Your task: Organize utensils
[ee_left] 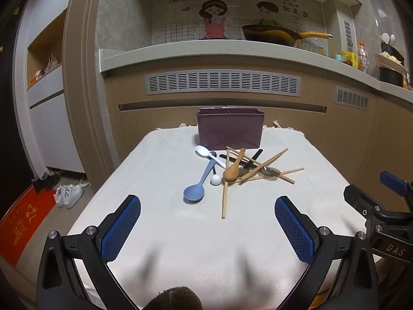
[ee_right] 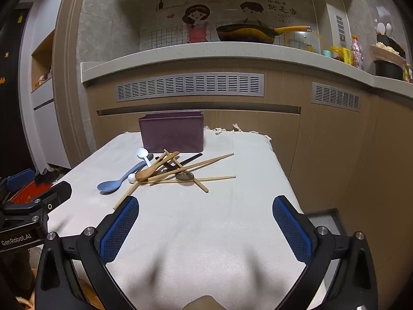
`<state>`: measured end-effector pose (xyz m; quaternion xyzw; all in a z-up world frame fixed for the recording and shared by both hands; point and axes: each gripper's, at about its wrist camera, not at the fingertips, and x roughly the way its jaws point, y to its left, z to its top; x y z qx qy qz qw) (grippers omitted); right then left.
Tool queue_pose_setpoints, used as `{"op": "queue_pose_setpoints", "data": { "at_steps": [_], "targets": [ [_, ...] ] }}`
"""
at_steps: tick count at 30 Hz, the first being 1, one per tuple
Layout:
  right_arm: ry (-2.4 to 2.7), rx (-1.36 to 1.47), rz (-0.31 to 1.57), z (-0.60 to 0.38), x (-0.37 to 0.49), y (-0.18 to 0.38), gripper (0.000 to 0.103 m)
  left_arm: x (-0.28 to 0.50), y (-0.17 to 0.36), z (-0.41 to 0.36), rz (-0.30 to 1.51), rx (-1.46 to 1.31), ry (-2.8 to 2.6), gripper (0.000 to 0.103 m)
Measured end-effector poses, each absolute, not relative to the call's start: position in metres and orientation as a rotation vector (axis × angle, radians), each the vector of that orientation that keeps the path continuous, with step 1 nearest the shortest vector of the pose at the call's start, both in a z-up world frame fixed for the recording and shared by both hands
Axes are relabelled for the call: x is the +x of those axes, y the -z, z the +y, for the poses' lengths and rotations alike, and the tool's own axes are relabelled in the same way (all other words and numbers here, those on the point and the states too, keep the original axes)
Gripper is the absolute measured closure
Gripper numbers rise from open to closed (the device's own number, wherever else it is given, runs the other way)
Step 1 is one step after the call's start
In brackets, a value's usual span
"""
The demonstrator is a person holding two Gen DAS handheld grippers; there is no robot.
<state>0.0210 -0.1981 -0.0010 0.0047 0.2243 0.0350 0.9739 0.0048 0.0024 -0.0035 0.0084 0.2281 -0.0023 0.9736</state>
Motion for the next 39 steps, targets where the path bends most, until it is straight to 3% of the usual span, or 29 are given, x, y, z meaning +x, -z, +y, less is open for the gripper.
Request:
{"op": "queue_pose_setpoints", "data": {
  "at_steps": [39],
  "targets": [
    [-0.086,0.027,0.488,-0.201,0.027,0.003,0.0,0.005,0.006,0.002,0.477,0.012,0.016,0.0]
  ]
}}
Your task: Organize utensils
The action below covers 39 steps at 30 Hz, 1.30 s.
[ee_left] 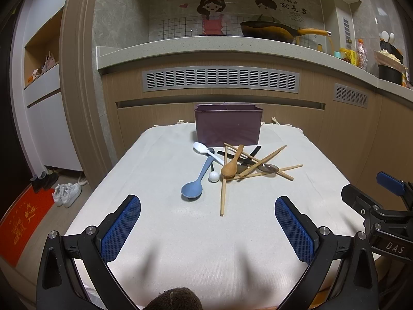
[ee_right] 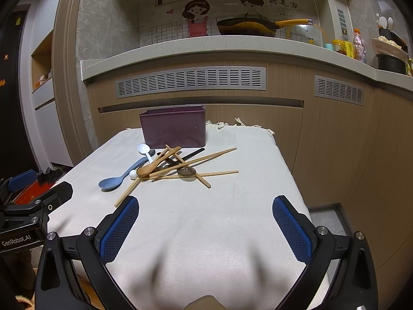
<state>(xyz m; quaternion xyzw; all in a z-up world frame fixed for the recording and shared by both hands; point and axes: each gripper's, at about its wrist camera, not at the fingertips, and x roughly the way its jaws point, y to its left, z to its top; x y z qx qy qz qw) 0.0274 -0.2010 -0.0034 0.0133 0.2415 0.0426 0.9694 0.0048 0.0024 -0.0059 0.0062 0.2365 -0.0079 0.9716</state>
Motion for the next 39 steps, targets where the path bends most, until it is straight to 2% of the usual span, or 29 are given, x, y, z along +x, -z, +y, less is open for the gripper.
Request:
{"op": "queue_pose_setpoints", "data": {
  "at_steps": [39],
  "targets": [
    [-0.091,0.032,0.501,-0.2004,0.0319,0.0061,0.0,0.0111,0.0142,0.0065,0.5,-0.004,0.015,0.0]
  ]
}}
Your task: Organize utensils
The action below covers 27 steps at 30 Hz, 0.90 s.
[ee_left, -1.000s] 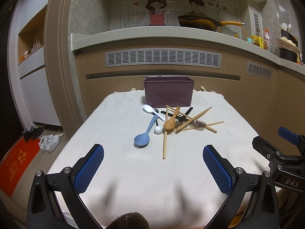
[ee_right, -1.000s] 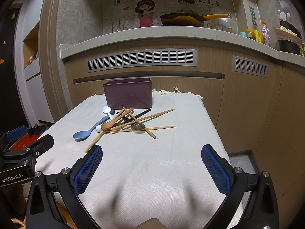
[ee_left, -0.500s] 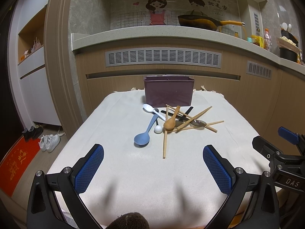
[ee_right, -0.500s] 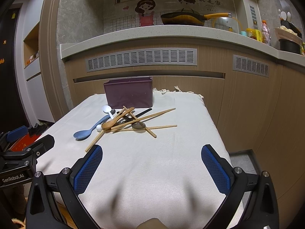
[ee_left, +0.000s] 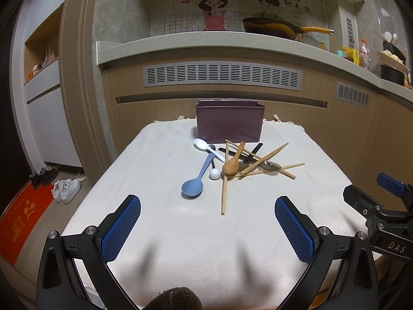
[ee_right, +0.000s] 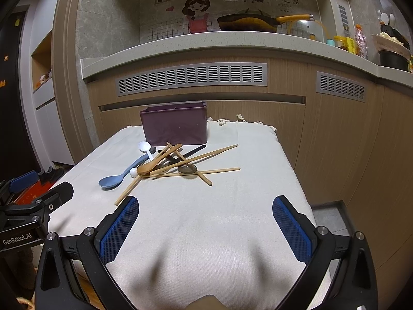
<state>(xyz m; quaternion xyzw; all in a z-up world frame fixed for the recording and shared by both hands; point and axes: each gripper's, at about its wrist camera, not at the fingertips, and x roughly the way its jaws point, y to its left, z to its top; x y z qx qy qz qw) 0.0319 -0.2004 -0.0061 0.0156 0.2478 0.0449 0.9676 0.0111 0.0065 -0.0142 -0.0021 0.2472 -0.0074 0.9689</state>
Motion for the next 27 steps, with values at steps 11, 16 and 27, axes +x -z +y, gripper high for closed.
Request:
{"op": "queue_pose_setpoints", "data": {
  "at_steps": [11,16,27],
  "targets": [
    [-0.096,-0.018,0.523,-0.2,0.076,-0.001,0.0,0.065,0.013,0.02,0.558,-0.017,0.021,0.0],
    [-0.108,-0.069,0.538,-0.195,0.113,-0.005,0.0,0.103,0.013,0.026,0.605,-0.023,0.068,0.0],
    [-0.147,-0.176,0.629,-0.169,0.202,0.01,0.0,0.185,0.022,0.033,0.66,0.036,0.131,0.0]
  ]
}}
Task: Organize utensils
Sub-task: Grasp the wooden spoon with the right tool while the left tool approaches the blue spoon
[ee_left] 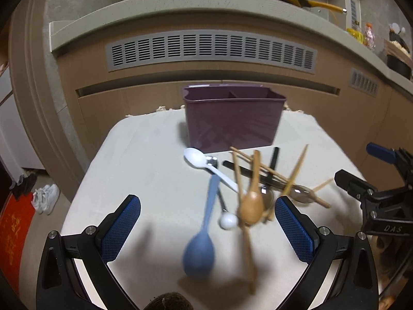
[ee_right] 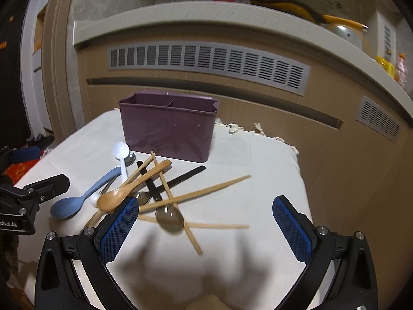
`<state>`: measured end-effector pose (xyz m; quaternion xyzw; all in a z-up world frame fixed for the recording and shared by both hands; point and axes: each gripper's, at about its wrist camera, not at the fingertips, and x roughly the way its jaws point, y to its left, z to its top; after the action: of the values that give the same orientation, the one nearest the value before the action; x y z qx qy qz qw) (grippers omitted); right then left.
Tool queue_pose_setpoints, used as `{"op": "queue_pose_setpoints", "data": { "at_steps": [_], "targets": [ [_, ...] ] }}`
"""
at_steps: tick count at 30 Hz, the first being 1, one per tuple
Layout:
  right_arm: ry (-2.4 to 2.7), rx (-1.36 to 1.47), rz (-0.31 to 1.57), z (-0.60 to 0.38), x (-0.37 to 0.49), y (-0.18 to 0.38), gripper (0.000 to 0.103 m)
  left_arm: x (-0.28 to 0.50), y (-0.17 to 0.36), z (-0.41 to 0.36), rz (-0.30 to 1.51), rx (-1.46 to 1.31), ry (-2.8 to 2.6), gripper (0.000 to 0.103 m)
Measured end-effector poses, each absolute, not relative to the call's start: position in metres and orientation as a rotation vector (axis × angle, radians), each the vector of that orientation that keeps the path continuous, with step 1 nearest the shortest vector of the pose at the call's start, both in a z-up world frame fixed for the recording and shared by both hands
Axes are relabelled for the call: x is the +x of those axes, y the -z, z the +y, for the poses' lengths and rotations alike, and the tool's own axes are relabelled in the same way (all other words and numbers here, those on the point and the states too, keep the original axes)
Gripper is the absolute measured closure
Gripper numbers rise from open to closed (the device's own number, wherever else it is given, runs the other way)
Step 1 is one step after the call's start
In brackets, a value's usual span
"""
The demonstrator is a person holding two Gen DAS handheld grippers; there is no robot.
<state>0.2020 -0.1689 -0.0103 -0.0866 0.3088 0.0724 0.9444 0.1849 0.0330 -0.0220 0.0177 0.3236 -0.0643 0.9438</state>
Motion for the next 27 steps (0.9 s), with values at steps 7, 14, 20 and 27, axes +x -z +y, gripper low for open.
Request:
{"op": "queue_pose_setpoints", "data": {
  "at_steps": [7,14,20,27],
  "targets": [
    [-0.219,-0.182,0.719,-0.133,0.25,0.031,0.0,0.213,0.025,0.055,0.645,0.08,0.07,0.0],
    [-0.328,-0.118,0.845,-0.098,0.28,0.051,0.055,0.22,0.025,0.111,0.601,-0.005,-0.084,0.0],
    [-0.295,-0.061,0.96,-0.083,0.298,0.071,0.067,0.211,0.031,0.136,0.604,-0.07,-0.095,0.0],
    [-0.245,-0.053,0.987,-0.074,0.311,0.081,0.069,0.203,0.039,0.138,0.628,-0.091,-0.05,0.0]
  ]
}}
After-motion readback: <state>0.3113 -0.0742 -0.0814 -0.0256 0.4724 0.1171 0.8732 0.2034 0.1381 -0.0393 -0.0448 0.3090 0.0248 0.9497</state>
